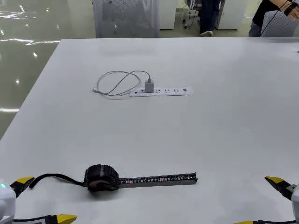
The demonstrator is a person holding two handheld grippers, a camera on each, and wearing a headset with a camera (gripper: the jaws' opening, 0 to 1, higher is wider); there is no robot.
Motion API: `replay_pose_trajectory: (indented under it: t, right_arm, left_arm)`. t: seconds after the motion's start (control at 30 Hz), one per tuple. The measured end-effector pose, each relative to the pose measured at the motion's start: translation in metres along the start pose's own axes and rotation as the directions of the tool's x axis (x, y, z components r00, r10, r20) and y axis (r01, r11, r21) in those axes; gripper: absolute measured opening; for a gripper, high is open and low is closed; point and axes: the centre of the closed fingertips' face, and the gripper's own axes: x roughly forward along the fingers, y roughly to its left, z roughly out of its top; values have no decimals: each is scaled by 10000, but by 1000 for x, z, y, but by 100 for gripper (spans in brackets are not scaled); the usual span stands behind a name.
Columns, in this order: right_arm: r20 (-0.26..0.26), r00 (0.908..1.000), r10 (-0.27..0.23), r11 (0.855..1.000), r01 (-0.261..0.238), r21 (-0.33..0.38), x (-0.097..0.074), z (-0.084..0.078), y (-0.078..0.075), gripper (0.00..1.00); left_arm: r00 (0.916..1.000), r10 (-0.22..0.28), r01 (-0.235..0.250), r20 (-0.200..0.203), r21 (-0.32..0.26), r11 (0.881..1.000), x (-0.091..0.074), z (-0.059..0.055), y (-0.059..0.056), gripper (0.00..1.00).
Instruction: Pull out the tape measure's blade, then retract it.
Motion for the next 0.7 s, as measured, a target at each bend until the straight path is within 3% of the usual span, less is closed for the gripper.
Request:
replay_pose_trajectory:
  t: [0.17, 0.33, 0.4, 0.47, 0.6, 0.63, 0.7]
  right_arm:
    - [58, 10000, -64, 10000, 64, 31, -2, 3, -1, 99]
    - [-256, 9997, 50, 9999, -52, -91, -1, -5, 3, 99]
    - [-329, 9994, 125, 9998, -118, 188, -1, -6, 5, 99]
    - [-50, 9998, 200, 9991, -198, 368, -1, 0, 8, 99]
    - [-116, 9998, 156, 9997, -153, 195, -2, -1, 10, 99]
    - [-165, 9997, 179, 9997, -176, 165, -2, -2, 11, 99]
    - [-348, 9992, 196, 9997, -201, -138, -3, -5, 12, 99]
  left_arm:
    - [10000, 18, -18, 31, 19, 10000, -3, 1, 0, 99]
    - [10000, 4, -4, 23, -5, 10000, -2, 1, 0, 99]
    - [9999, 105, -104, -118, 77, 9999, -1, -2, 0, 99]
    - [9998, 105, -104, -180, 45, 9999, -1, -4, 0, 99]
    - [9994, -125, 117, -310, -247, 9996, -1, -3, -2, 99]
    - [9995, -266, 259, -189, -348, 9991, -1, 1, -4, 99]
    - [9995, -240, 236, -205, -202, 9995, -1, 2, -3, 99]
